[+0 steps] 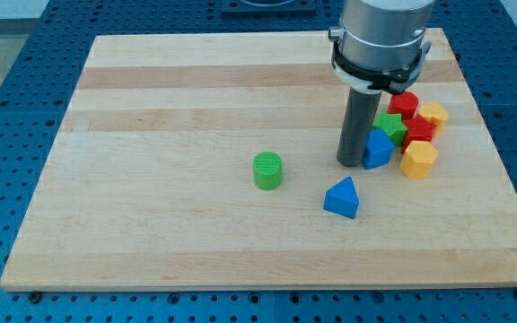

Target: Slide the blue triangle diagonally to the bottom right side of the blue cube

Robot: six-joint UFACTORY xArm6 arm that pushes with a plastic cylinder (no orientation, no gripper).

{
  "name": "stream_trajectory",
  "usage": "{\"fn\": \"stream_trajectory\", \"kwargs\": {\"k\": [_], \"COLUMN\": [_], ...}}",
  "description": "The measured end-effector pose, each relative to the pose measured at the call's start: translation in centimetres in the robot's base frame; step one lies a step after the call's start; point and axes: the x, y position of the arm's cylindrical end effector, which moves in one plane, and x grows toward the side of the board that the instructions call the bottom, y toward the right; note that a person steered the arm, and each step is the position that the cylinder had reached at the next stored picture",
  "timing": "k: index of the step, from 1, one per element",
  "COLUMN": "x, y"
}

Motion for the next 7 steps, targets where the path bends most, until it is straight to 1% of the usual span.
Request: {"fn": "stream_trajectory", "kwargs": {"k": [1,2,3,5,6,7], "x": [0.3,0.8,0.4,5.8,6.9,6.9], "y": [0.0,-2.9,-5.5,-5.6,-5.6,-4.9]}}
